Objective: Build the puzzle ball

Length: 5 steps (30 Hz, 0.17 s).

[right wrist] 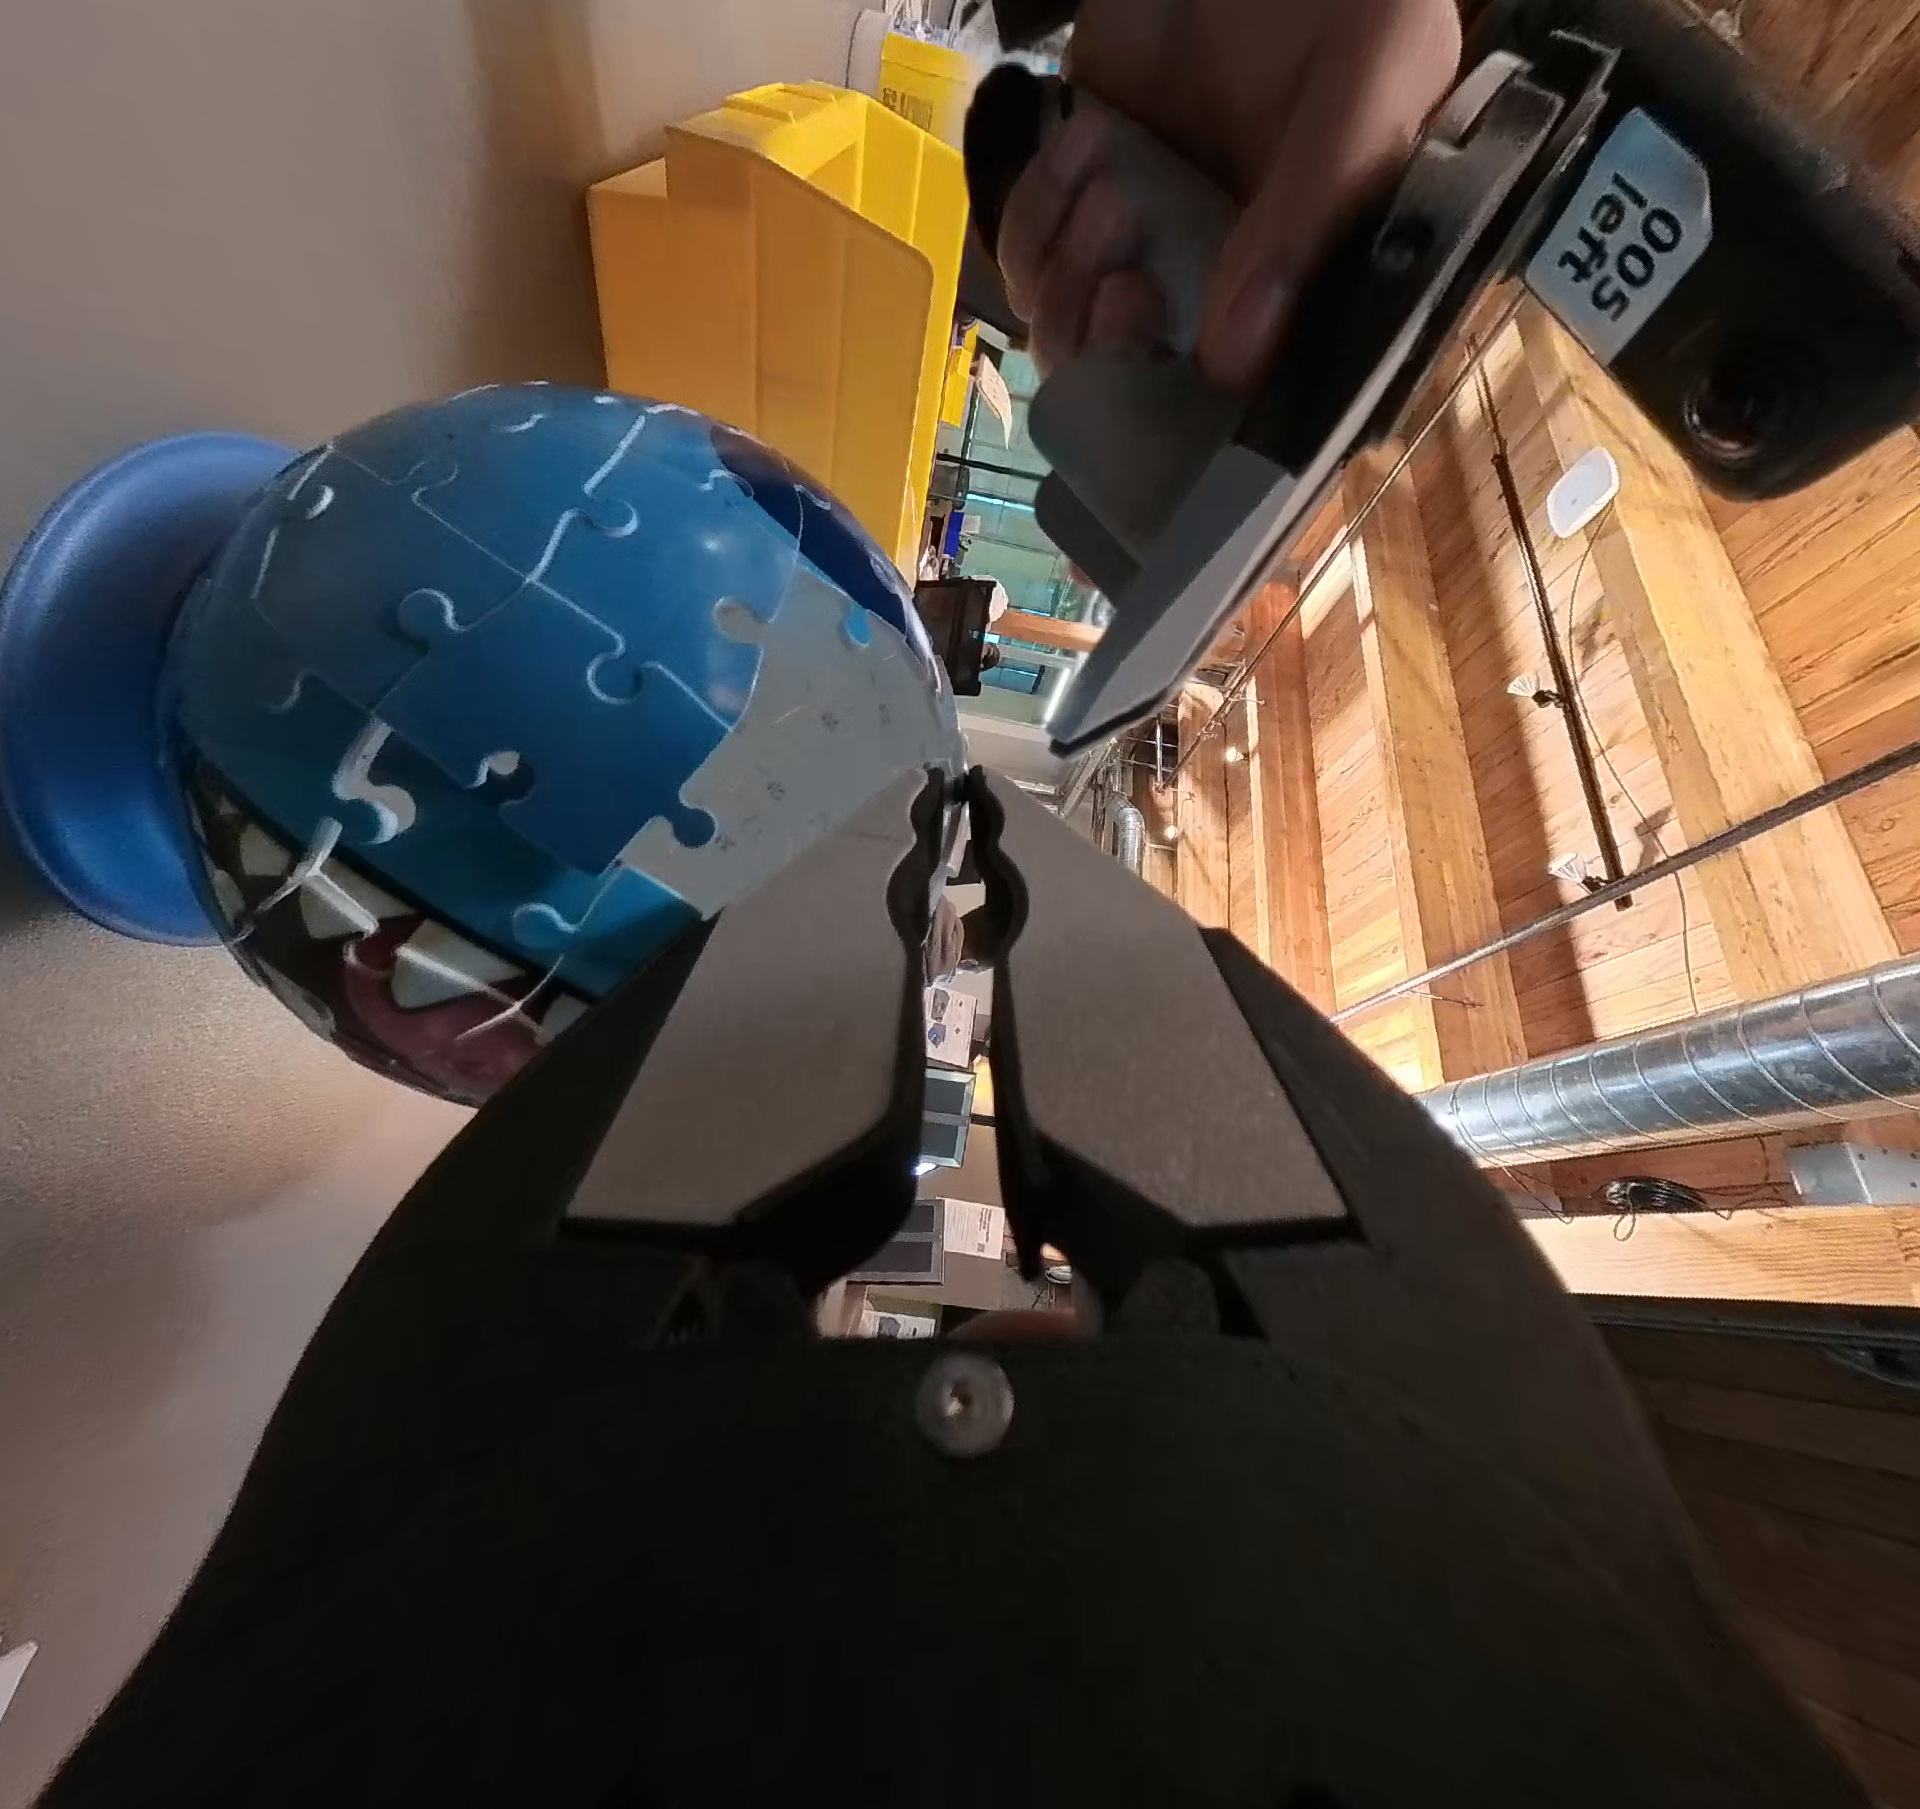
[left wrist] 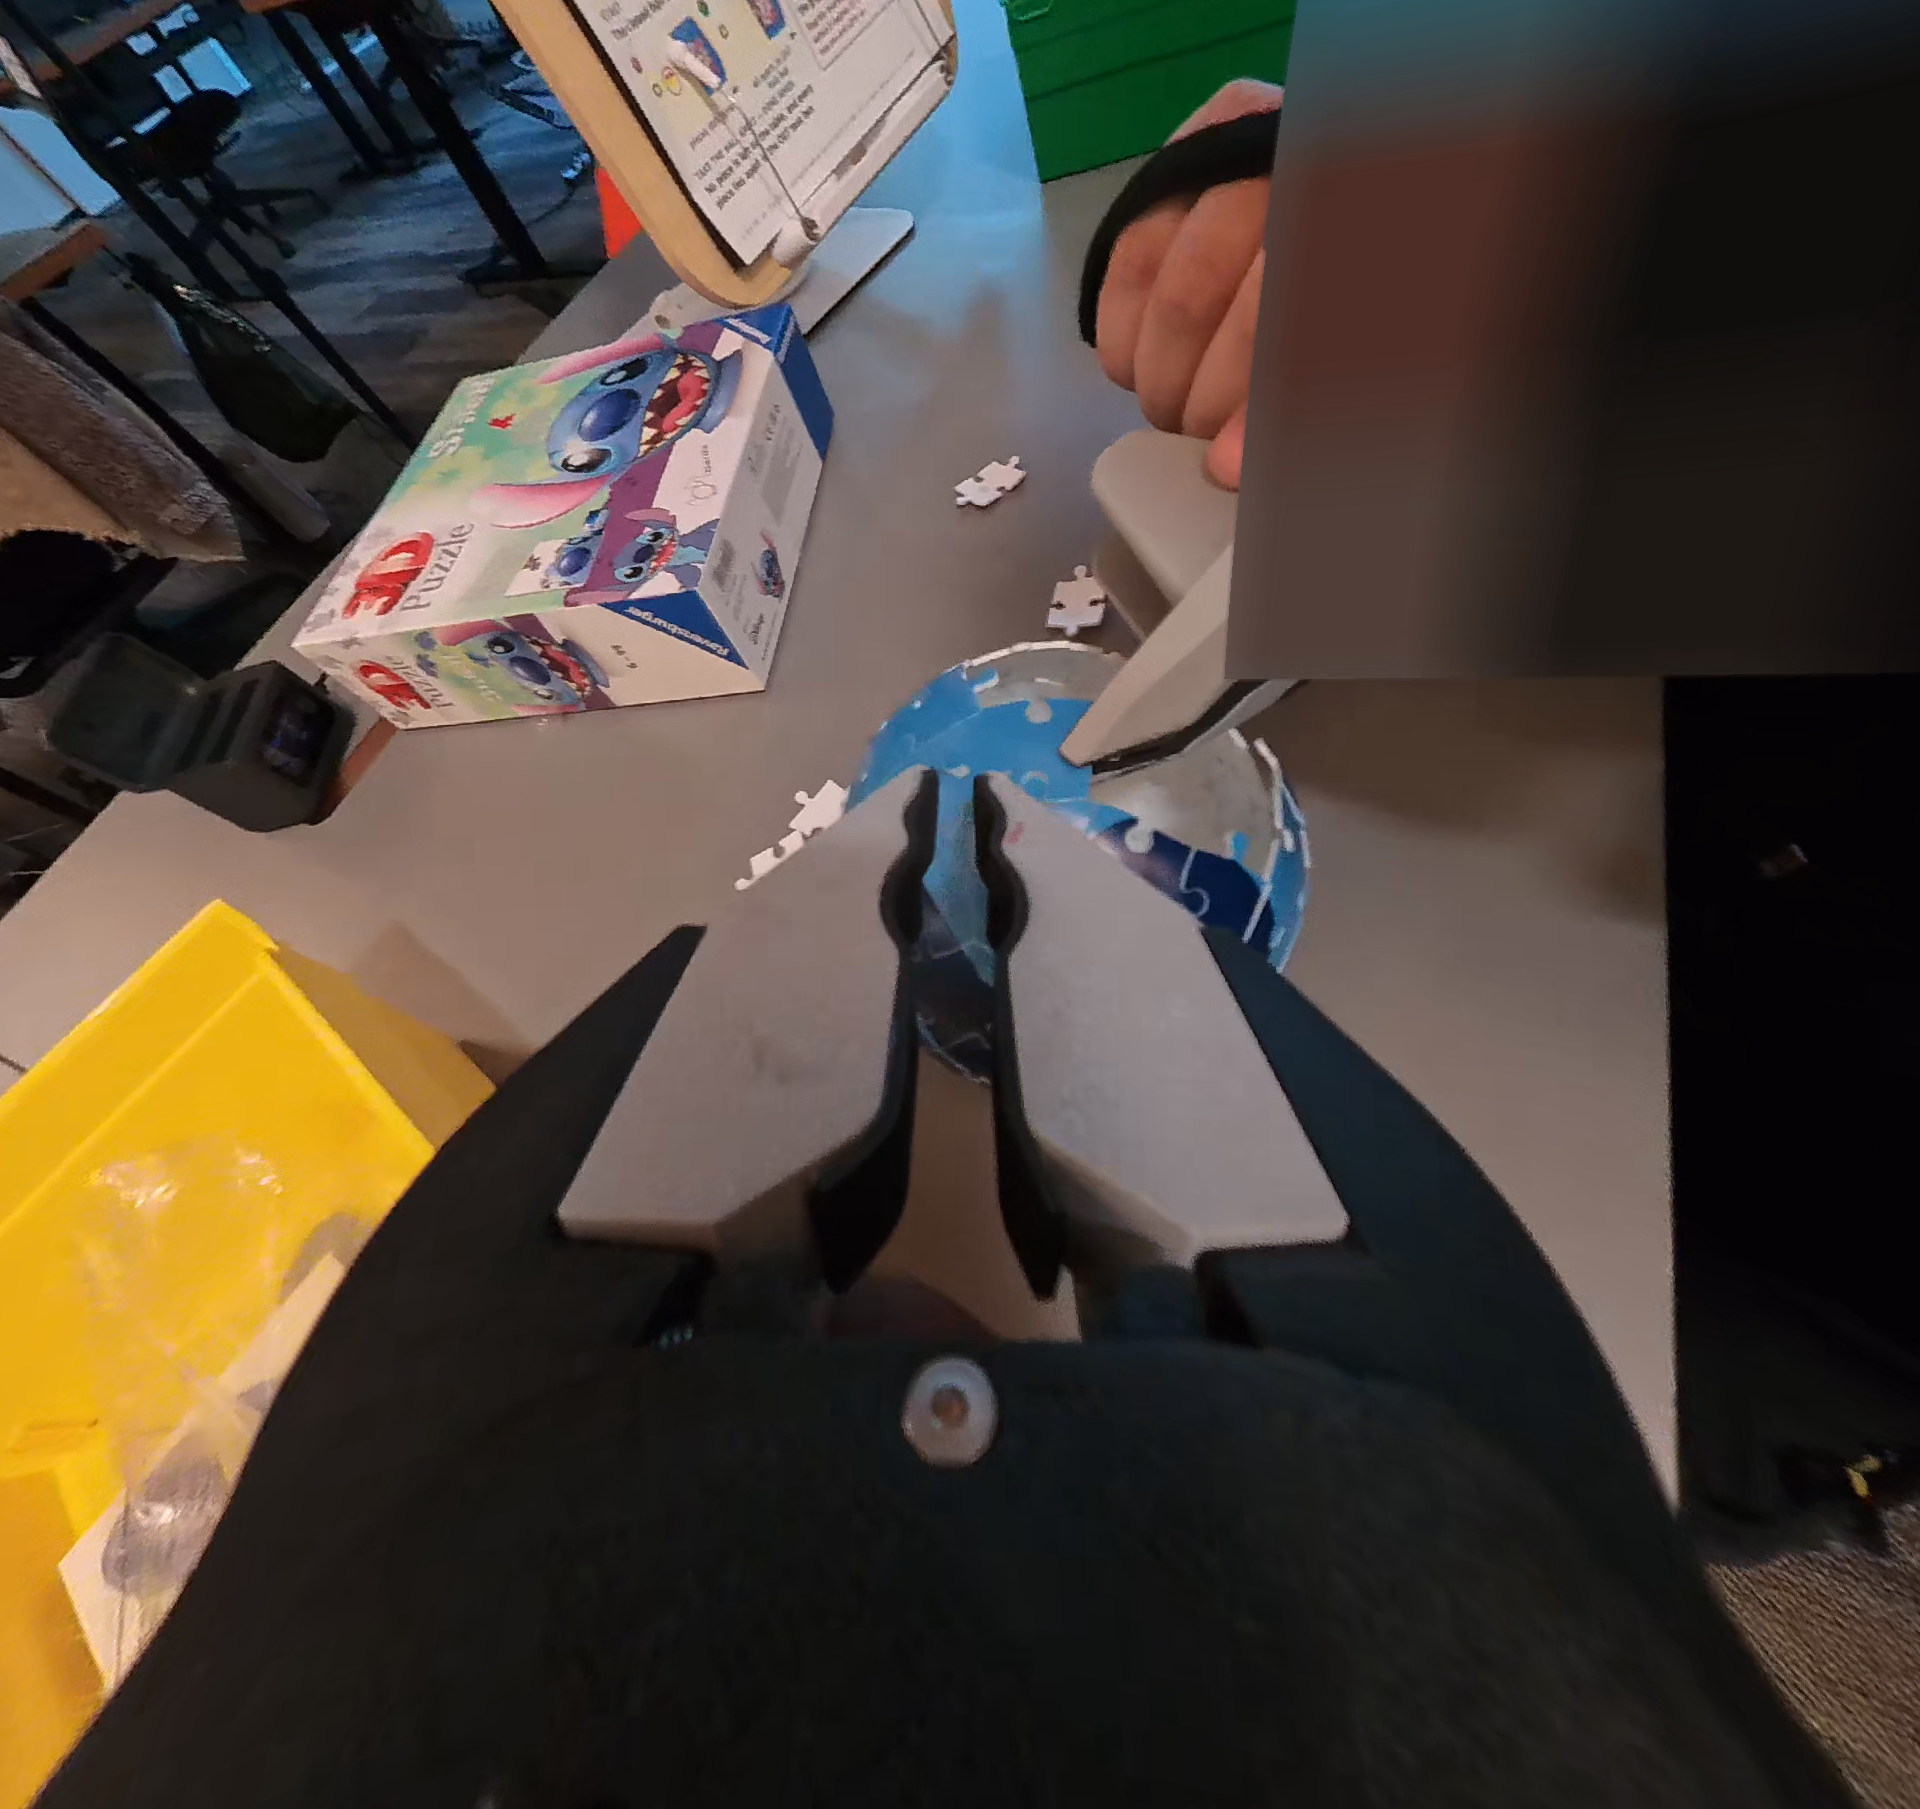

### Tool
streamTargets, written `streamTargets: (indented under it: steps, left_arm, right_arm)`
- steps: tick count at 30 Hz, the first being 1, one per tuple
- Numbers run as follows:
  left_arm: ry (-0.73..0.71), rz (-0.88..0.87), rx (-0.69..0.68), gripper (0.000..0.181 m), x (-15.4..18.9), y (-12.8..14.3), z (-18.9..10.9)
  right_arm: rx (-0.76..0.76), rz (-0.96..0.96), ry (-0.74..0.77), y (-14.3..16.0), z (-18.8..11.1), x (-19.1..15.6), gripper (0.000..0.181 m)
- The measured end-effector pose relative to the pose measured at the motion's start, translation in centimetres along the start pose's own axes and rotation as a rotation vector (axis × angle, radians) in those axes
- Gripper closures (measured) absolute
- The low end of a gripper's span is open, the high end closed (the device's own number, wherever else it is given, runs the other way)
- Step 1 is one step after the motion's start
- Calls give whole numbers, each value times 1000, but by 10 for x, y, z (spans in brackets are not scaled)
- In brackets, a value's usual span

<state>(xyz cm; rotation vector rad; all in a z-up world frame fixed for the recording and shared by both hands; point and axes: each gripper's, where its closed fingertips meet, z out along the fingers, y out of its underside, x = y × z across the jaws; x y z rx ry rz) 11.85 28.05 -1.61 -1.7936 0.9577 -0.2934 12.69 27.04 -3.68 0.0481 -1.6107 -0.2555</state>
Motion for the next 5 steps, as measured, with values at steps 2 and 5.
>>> streamTargets:
  steps: [2,5]
  left_arm:
    - [43,-10,-6,181,4,-2,2]
    - [50,0,-48,181,4,2,8]
  right_arm:
    - [4,-1,2,0,0,0,181]
    - [11,-1,3,0,1,0,181]
